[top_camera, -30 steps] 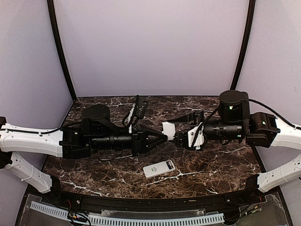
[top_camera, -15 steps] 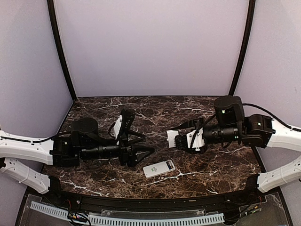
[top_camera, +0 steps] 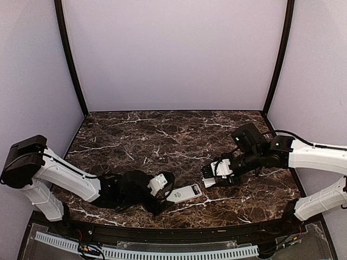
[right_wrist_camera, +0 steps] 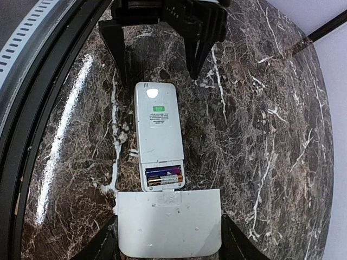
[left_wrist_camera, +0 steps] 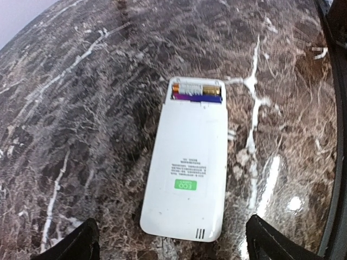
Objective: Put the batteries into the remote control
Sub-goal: Pass from the left arm to the right, then hold the remote control without the battery cover at the center of the board.
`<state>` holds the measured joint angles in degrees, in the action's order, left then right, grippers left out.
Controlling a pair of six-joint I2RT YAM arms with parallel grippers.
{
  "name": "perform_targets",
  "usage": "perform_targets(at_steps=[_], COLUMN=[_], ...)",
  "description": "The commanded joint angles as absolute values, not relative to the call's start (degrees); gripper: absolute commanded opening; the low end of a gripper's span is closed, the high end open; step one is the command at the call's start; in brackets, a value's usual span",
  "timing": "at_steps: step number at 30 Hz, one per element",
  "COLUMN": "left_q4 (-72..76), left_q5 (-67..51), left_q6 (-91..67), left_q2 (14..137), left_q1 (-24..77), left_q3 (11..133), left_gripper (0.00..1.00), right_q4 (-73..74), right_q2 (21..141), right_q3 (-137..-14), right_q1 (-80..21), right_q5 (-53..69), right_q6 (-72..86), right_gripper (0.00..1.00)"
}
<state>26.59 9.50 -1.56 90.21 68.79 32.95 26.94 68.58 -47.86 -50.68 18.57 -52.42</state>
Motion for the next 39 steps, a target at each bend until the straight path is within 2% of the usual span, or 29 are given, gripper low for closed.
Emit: perform_targets(at_steps=[1,6,13,26,32,39], left_q4=[30.8,32.3,27.5,17.6,15.9,15.2], left_q5=[5.2,3.8,-7.9,-13.8,-14.2,-14.6], left_q6=[2.8,3.5,2.1,6.2,10.8,14.0], left_q2=[95.1,97.9,100.8,104.2,105.0,105.1], left_q1=[69.0,68.4,62.4,60.1,60.2,60.2], left_q3=[33.6,34.3,38.5,42.9,41.9,41.4], left_gripper=[0.93,0.94,0.89,0.75,0.60,0.56], right_q4=[26.5,25.8,25.4,23.2,19.9,16.1], right_q2=[70.5,72.6,74.4,76.5,79.3,83.5], right_q3=[-45.7,-45.1,-44.8,-44.3,-43.8,-44.4], right_q1=[-48.9,-48.4,-47.1,-44.5,-44.6,-44.8], right_q5=[22.0,22.8,24.4,25.0,25.1,27.7], right_q6=[-51.7,-51.9,-52.1,-51.7,-50.2,-48.4], right_gripper=[0.34,0.34,0.36,0.35,0.32,0.32])
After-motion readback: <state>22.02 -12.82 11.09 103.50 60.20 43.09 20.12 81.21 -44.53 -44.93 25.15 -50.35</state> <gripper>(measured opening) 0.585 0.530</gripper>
